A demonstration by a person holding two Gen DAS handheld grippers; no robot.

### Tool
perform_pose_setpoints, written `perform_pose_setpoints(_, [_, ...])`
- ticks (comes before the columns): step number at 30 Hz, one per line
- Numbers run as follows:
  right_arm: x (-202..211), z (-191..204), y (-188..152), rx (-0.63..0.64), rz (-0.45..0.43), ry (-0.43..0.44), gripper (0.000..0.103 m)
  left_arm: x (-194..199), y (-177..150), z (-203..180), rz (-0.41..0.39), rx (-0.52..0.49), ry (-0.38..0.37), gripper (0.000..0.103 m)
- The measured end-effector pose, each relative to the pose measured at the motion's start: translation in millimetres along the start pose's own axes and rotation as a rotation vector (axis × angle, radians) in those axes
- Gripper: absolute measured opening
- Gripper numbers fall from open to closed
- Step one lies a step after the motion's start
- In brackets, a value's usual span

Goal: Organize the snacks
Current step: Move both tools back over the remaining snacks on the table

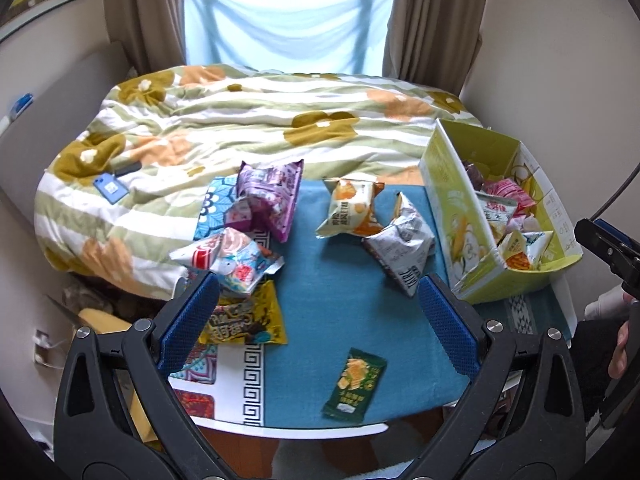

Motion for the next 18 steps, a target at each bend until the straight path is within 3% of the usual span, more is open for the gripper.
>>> perform_pose_setpoints(9, [-25,79,-42,0.013,0.06,-0.036,0.097,-38,-40,72,0.101,-0.206,-0.039,0.099])
perform_pose_setpoints(18, [-66,125,-108,-0.05,0.2,-0.115,0.097,-94,-87,73,0.157,-0.584,-0.092,0.099])
Point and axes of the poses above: each gripper's, at about its wrist camera, not at the fingertips, and x roughly against the way its jaws point, z to its left, y to its top, the point moved 3 cm from there along -x, roughly the way its jaws point, and after that the axes turned 6 degrees about -z, right-handed, at the moved point
